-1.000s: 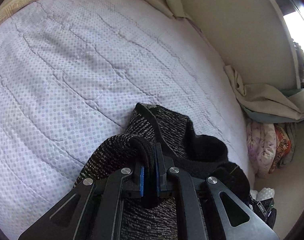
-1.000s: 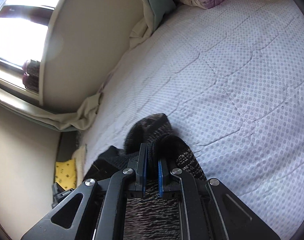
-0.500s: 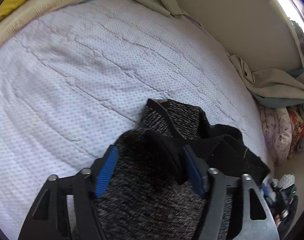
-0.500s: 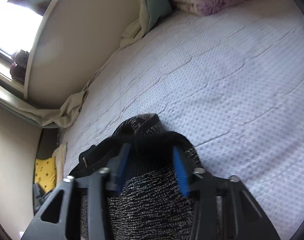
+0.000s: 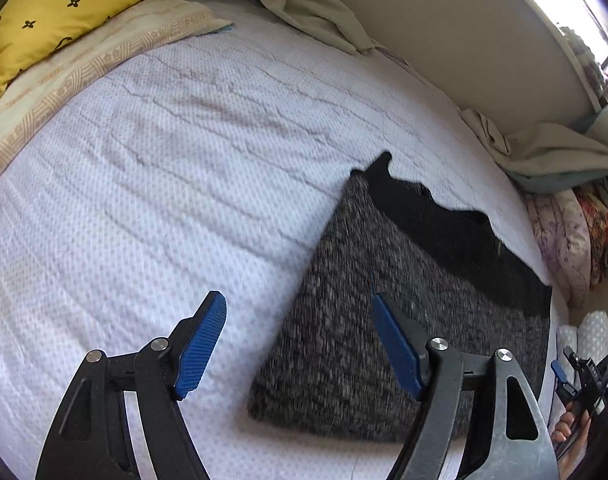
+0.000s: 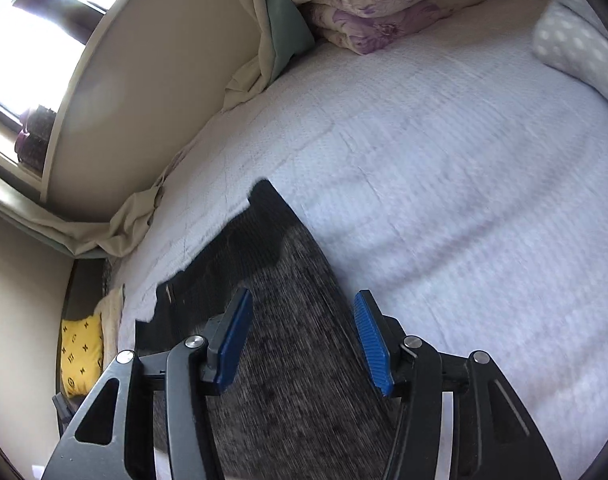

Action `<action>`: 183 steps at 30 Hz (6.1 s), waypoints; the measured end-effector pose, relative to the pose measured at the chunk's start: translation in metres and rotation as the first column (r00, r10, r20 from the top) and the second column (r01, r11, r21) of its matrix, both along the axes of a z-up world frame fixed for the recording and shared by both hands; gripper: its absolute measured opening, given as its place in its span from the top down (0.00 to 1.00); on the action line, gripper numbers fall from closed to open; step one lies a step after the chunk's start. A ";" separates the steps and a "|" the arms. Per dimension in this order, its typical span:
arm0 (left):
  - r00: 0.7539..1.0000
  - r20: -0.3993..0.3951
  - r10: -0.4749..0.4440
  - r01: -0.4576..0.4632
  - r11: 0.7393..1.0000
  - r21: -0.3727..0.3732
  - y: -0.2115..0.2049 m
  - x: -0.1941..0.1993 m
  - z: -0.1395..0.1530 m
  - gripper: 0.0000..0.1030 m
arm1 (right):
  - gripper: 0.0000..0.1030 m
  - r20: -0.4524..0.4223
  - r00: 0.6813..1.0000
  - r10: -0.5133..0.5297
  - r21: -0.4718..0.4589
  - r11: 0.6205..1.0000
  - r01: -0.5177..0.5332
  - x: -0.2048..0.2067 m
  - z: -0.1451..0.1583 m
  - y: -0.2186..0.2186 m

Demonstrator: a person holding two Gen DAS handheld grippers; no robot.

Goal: Fold large clothes

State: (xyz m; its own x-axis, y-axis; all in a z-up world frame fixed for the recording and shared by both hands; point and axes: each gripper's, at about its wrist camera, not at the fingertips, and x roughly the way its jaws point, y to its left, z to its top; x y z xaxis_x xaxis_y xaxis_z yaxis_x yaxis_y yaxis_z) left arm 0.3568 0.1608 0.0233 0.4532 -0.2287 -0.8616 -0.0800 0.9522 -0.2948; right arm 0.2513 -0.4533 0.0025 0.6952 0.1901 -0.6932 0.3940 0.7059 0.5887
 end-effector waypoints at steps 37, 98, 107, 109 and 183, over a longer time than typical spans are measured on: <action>0.997 -0.042 -0.069 0.073 0.991 0.112 -0.010 -0.040 -0.048 0.49 | 0.77 -0.208 0.977 0.049 -0.153 0.985 -0.082 -0.083 -0.051 0.020; 0.985 0.079 -0.156 0.116 0.920 0.373 -0.103 -0.037 -0.071 0.12 | 0.63 -0.162 0.966 0.204 -0.597 0.759 -0.260 0.001 -0.039 0.168; 0.982 0.086 -0.167 0.127 0.929 0.347 -0.095 -0.043 -0.065 0.09 | 0.63 -0.144 0.967 0.208 -0.622 0.742 -0.252 -0.001 -0.048 0.168; 0.985 0.086 -0.149 0.116 0.944 0.307 -0.084 -0.043 -0.052 0.09 | 0.62 -0.155 0.965 0.212 -0.628 0.733 -0.261 -0.001 -0.041 0.172; 0.762 0.451 -0.465 0.385 0.885 0.262 -0.355 -0.064 0.084 0.80 | 0.76 0.047 0.988 0.146 -0.044 0.989 -0.144 -0.049 0.001 0.055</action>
State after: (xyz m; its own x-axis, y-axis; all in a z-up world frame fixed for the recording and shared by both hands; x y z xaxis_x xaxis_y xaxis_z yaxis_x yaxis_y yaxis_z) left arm 0.2924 -0.1937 0.1075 0.7060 -0.3908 -0.5906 0.4593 0.8874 -0.0382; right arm 0.2026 -0.3983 0.0034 0.6959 0.2641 -0.6678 0.2567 0.7771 0.5747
